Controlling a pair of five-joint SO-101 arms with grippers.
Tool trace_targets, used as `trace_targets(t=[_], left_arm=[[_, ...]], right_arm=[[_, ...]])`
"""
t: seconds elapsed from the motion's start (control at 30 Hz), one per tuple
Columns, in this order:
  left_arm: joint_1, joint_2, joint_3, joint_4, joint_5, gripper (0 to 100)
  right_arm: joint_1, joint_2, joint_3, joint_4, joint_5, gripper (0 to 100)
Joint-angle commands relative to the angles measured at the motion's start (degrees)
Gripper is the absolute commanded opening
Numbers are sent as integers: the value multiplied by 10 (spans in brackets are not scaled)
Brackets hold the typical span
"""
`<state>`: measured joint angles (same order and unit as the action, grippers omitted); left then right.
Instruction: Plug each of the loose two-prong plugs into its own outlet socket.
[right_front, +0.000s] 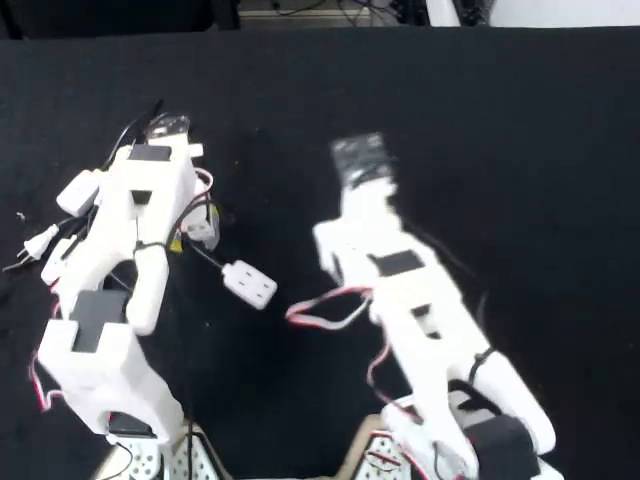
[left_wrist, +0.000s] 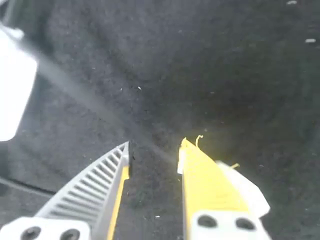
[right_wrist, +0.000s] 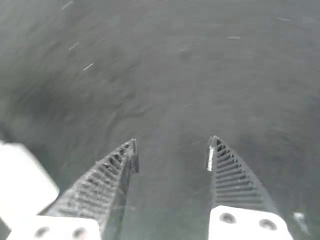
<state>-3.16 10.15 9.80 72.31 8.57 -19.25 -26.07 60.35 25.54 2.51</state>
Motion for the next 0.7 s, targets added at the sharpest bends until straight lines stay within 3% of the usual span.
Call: trace_targets(t=[0.0, 0.17, 0.37, 0.67], left_arm=[[-8, -92, 13, -11, 3, 168], [-48, -130, 56, -36, -33, 260], [-166, -125, 77, -84, -35, 241], [-178, -74, 95, -135, 71, 241]], right_arm=[[-56, -45, 12, 5, 37, 216], [-118, -40, 20, 6, 39, 289], [-200, 10, 13, 6, 42, 307], [-232, 116, -61, 10, 42, 307]])
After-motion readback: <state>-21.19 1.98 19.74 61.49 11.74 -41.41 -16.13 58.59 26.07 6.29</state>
